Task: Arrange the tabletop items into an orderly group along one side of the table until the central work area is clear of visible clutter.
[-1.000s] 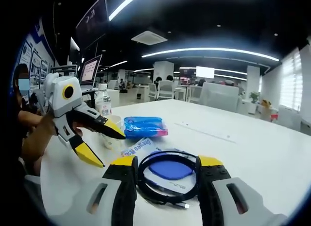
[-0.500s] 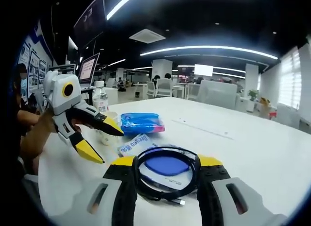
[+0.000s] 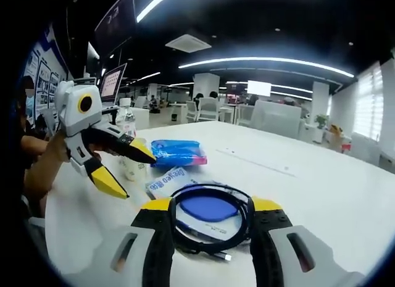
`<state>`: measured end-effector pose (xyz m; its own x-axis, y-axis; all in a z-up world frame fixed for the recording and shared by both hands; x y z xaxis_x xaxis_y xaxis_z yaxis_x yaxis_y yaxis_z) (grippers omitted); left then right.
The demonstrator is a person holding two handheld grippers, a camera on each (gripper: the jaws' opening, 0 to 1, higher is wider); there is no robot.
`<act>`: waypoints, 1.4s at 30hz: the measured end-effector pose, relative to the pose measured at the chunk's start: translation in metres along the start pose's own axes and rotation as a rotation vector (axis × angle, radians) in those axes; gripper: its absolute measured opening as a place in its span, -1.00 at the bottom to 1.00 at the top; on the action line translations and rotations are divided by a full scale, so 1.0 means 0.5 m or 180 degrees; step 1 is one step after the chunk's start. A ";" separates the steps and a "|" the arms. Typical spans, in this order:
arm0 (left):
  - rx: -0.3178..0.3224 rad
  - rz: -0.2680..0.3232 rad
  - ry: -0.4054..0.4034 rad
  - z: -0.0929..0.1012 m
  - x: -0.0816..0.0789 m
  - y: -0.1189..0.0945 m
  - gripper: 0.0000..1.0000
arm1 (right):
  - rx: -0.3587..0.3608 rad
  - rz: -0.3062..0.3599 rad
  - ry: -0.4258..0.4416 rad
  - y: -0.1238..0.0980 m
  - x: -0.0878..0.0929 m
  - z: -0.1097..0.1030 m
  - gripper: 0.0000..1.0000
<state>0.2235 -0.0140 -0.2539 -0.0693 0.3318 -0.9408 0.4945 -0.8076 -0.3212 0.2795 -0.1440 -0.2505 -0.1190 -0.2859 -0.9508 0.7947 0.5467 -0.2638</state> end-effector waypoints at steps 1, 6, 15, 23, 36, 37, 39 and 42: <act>0.0006 0.0003 -0.0011 0.001 0.001 0.001 -0.18 | -0.0001 -0.0004 0.0001 0.001 0.001 0.001 -0.13; 0.0010 0.0014 -0.0035 -0.028 0.007 -0.005 -0.18 | 0.0019 -0.0003 0.0034 0.002 0.004 0.009 -0.13; -0.0003 -0.0009 -0.0047 -0.044 0.012 -0.007 -0.18 | 0.0026 -0.0006 0.0030 0.006 0.007 0.011 -0.13; -0.0028 0.0002 -0.0051 -0.057 0.006 -0.008 -0.18 | 0.0028 -0.0025 0.0044 0.011 0.015 0.017 -0.13; -0.0015 0.0007 -0.0066 -0.050 0.000 0.020 -0.18 | 0.0073 -0.0027 0.0038 0.013 0.022 0.028 -0.14; -0.0012 0.0006 -0.0072 -0.050 0.001 0.020 -0.18 | 0.0066 -0.0028 0.0049 0.013 0.023 0.028 -0.14; -0.0018 -0.0007 -0.0066 -0.052 0.003 0.021 -0.18 | 0.0078 -0.0037 0.0041 0.013 0.026 0.030 -0.15; -0.0023 -0.0011 -0.0088 -0.056 0.006 0.023 -0.18 | 0.0085 -0.0050 0.0045 0.014 0.029 0.032 -0.15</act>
<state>0.2532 -0.0084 -0.2575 -0.0950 0.3209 -0.9423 0.5006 -0.8028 -0.3239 0.2928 -0.1568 -0.2633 -0.1397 -0.2830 -0.9489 0.8083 0.5209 -0.2744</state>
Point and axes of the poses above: the point that each gripper's makers call its tool centre point, and the gripper's own axes: y roughly forward along the fingers, z roughly to its right, x roughly out of its underside, the point moved 5 cm from there along -y, roughly backward along the fingers, and after that the axes turned 11 degrees about x, right-handed, at the moved point
